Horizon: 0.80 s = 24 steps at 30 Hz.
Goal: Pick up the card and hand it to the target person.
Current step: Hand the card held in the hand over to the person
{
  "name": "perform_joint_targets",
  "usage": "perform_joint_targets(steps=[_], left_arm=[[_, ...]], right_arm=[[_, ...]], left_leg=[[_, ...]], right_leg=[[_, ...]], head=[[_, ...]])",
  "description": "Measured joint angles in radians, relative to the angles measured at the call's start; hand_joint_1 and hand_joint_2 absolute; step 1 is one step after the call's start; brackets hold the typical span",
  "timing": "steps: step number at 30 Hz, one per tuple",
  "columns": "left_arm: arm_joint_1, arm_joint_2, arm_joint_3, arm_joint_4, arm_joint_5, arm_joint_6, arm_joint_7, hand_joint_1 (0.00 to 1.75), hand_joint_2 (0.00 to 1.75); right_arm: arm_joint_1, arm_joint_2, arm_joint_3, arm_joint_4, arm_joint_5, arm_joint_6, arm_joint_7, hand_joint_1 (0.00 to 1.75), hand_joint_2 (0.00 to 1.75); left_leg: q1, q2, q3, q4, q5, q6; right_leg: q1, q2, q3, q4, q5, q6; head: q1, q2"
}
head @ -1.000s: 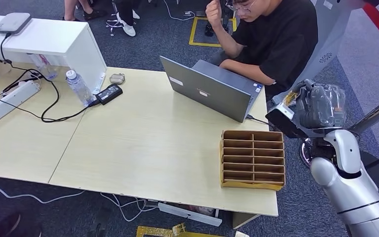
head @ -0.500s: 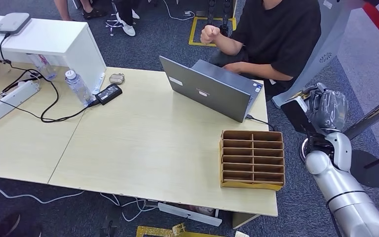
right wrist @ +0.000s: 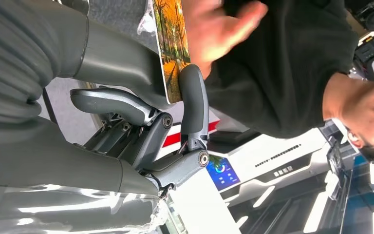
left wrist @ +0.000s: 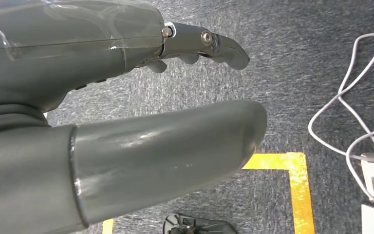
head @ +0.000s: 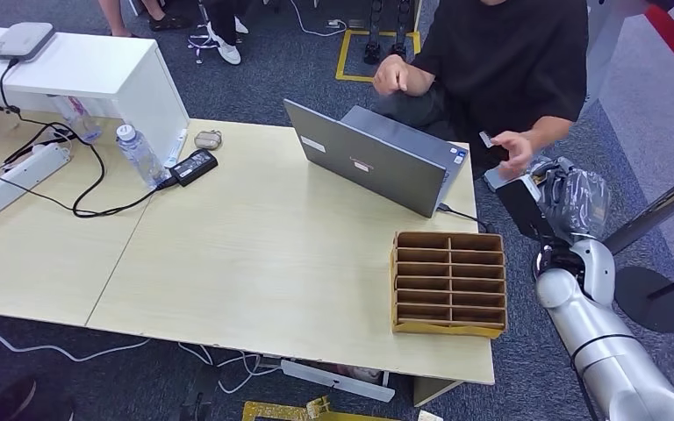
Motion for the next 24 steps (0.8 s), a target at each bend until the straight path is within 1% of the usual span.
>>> perform_joint_targets(steps=[4, 10, 17, 18, 19, 21, 22, 23, 24], left_arm=[[0.0, -0.016, -0.002, 0.0, 0.003, 0.023, -0.01, 0.0, 0.0], [-0.004, -0.063, -0.007, 0.001, 0.002, 0.043, 0.0, 0.0, 0.0], [-0.005, -0.076, -0.015, 0.001, -0.009, 0.042, 0.016, 0.0, 0.0], [-0.006, -0.077, -0.017, 0.001, -0.011, 0.042, 0.019, 0.0, 0.0], [-0.006, -0.078, -0.019, 0.001, -0.013, 0.042, 0.022, 0.0, 0.0], [-0.008, -0.078, -0.024, 0.001, -0.014, 0.042, 0.027, 0.0, 0.0], [-0.009, -0.078, -0.026, 0.001, -0.015, 0.041, 0.03, 0.0, 0.0], [-0.01, -0.078, -0.028, 0.001, -0.015, 0.041, 0.032, 0.0, 0.0], [-0.01, -0.078, -0.03, 0.001, -0.015, 0.041, 0.034, 0.0, 0.0]], right_arm=[[-0.008, 0.012, 0.0, 0.039, -0.011, -0.003, -0.015, 1.75, 1.75], [-0.011, 0.025, 0.0, 0.088, -0.013, -0.004, -0.017, 1.75, 1.75], [-0.01, 0.032, 0.001, 0.118, -0.001, -0.02, -0.007, 1.75, 1.75], [-0.01, 0.032, 0.001, 0.121, 0.003, -0.022, -0.004, 1.71, 1.75], [-0.01, 0.032, 0.002, 0.124, 0.01, -0.024, 0.0, 1.55, 1.75], [-0.01, 0.033, 0.003, 0.129, 0.024, -0.027, 0.009, 0.68, 1.75], [-0.01, 0.033, 0.004, 0.131, 0.031, -0.029, 0.014, 0.27, 1.75], [-0.01, 0.034, 0.005, 0.132, 0.038, -0.029, 0.02, 0.0, 1.75], [-0.01, 0.034, 0.005, 0.134, 0.044, -0.028, 0.026, 0.0, 1.75]], left_leg=[[0.0, 0.0, 0.0, 0.0, 0.0, 0.0], [0.0, 0.0, 0.0, 0.0, 0.0, 0.0], [0.0, 0.0, 0.0, 0.0, 0.0, 0.0], [0.0, 0.0, 0.0, 0.0, 0.0, 0.0], [0.0, 0.0, -0.001, 0.0, 0.0, 0.0], [0.0, 0.0, -0.001, 0.0, 0.0, 0.0], [0.0, 0.0, -0.001, 0.0, 0.0, 0.0], [0.0, 0.0, -0.001, 0.0, 0.0, 0.0], [0.0, 0.0, -0.001, 0.0, 0.0, 0.0]], right_leg=[[0.0, 0.0, 0.0, 0.0, 0.0, 0.0], [0.0, 0.0, 0.0, 0.0, 0.0, 0.0], [0.0, 0.0, -0.001, 0.0, 0.0, 0.0], [0.0, 0.0, -0.001, 0.0, 0.0, 0.0], [0.0, 0.0, -0.001, 0.0, 0.0, 0.0], [0.0, 0.0, -0.001, 0.0, 0.0, 0.0], [0.0, 0.0, -0.002, 0.0, 0.0, 0.0], [0.0, 0.0, -0.002, 0.0, 0.0, 0.0], [0.0, 0.0, -0.002, 0.0, 0.0, 0.0]], head=[[0.0, 0.0], [0.0, 0.0], [0.0, 0.0], [0.0, 0.0], [0.0, 0.0], [0.0, 0.0], [0.0, 0.0], [0.0, 0.0], [0.0, 0.0]])
